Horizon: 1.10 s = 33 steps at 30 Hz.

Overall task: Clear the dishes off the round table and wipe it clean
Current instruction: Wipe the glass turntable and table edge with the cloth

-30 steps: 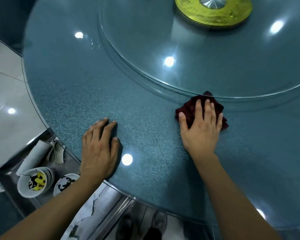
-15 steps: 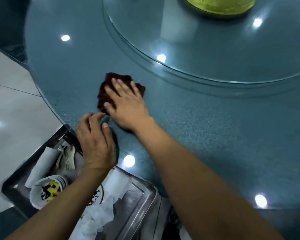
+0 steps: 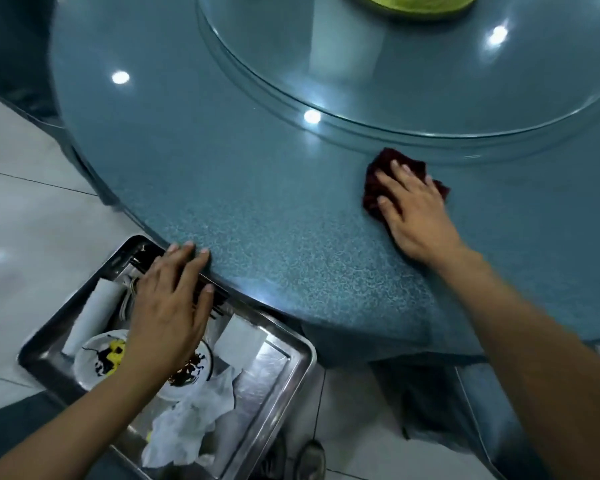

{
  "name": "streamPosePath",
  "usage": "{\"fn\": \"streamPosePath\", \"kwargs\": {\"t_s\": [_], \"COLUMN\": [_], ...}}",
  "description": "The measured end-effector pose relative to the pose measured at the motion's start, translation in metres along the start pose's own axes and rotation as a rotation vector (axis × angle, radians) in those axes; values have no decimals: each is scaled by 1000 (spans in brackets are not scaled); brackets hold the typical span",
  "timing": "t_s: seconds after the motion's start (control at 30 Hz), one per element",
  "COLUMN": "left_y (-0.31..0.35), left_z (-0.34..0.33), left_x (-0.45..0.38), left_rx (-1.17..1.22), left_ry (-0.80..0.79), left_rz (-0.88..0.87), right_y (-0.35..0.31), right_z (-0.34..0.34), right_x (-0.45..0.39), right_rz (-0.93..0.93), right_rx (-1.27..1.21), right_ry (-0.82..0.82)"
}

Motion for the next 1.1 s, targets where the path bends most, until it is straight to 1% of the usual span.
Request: {"fn": "streamPosePath", "kwargs": {"t_s": [0.07, 0.1, 0.17, 0.23, 0.27, 0.3, 0.4, 0.47, 0.5, 0.57, 0.67, 0.7, 0.73, 0.8, 0.87, 0.93, 0.97, 1.03, 1.1], "left_y": [0, 1, 5, 6, 7, 7, 5, 4, 3, -1, -7, -12, -18, -36, -58, -80, -90, -109, -122], "left_z": [-3, -5, -7, -8, -8, -8, -7, -6, -5, -1, 11, 18, 25, 42, 53, 60, 62, 62, 61], "left_x": [0, 1, 2, 2, 3, 2, 3, 4, 4, 4, -2, -7, -12, -21, -26, -28, -32, -42, -55], "left_rx": [-12, -14, -10, -22, -27, -31, -37, -28, -18, 8, 94, 123, 144, 146, 128, 100, 64, -32, -28], "left_ry": [-4, 1, 14, 3, -11, -25, -55, -78, -86, -121, -205, -210, -193, -94, -32, -39, -48, -74, -70], "left_rz": [21, 30, 40, 50, 60, 69, 71, 59, 50, 33, 11, 5, 14, 80, 152, 196, 193, 137, 7], "right_y": [9, 12, 24, 44, 60, 77, 114, 113, 100, 50, -64, -106, -145, -215, -265, -290, -292, -275, -240], "right_z": [12, 21, 48, 76, 86, 90, 66, 46, 37, 19, -22, -36, -49, -70, -84, -93, -92, -80, -58], "right_x": [15, 21, 30, 40, 45, 50, 70, 73, 67, 51, 34, 33, 34, 36, 36, 35, 34, 38, 48], "right_rz": [25, 0, -67, -85, -97, -119, -236, -277, -275, -211, -69, -26, 16, 99, 172, 229, 242, 215, 121], "right_rx": [-92, -173, -295, -261, -208, -154, -9, 107, 125, 120, 73, 54, 36, 5, -12, -26, -43, -126, -173], "right_ry": [41, 92, 243, 347, 357, 337, 129, 91, 97, 88, 48, 38, 32, 31, 21, -18, -36, -24, 71]}}
Point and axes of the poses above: each hand's wrist, its own x-axis away from the middle knuckle, its own z-axis out of the back of the hand, y = z × x, the point moved 5 cm from there along -x, towards the middle knuckle, and after that the axes turned 6 degrees about y, right-handed, at the moved point
